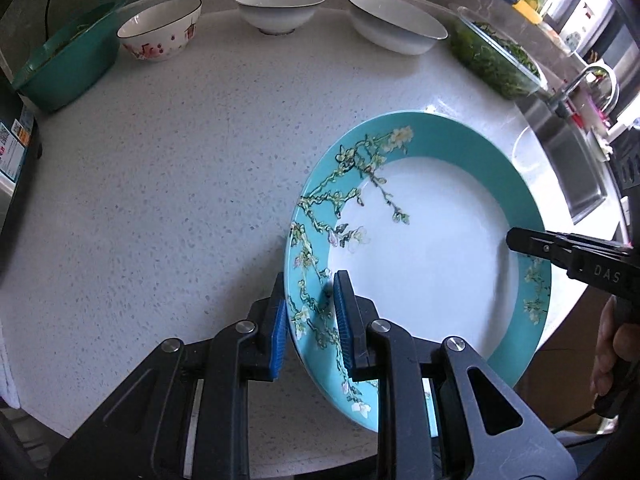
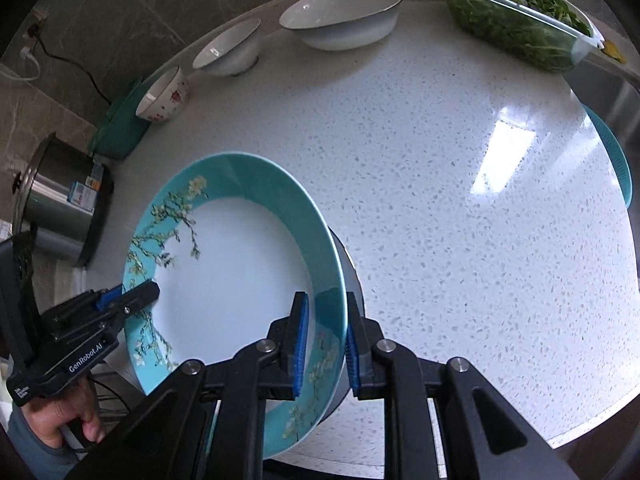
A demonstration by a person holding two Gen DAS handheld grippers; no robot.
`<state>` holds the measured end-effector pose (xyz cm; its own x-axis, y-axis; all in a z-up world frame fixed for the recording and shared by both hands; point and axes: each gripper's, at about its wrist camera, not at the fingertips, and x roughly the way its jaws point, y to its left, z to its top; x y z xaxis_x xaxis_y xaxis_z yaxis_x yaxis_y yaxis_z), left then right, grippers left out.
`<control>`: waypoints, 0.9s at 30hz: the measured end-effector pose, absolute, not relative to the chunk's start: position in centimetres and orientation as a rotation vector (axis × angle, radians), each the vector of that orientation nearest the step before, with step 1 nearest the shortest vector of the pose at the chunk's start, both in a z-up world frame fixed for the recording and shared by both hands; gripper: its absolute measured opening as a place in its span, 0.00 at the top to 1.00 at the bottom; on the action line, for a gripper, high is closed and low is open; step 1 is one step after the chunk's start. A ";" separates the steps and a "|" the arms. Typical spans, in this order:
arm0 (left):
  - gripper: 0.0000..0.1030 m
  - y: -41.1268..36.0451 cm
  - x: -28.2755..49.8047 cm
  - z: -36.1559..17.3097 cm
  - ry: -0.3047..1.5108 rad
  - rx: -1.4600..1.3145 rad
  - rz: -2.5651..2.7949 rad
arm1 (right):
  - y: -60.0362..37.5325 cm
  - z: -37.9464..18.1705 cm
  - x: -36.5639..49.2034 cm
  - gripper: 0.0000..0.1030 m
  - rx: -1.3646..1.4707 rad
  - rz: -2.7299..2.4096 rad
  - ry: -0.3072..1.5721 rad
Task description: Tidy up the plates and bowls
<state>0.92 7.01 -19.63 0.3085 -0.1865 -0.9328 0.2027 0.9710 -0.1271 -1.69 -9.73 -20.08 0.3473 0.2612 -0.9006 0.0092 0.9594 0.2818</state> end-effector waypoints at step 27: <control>0.05 8.4 1.3 -18.3 1.093 -0.043 -0.269 | -6.7 -20.6 -3.0 0.48 -0.120 0.084 1.096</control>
<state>1.33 8.42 -18.29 0.4309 -0.2371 -0.8707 0.1945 0.9666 -0.1670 -2.99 -6.66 -20.63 0.4551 0.0083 -0.8904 -0.1271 0.9903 -0.0558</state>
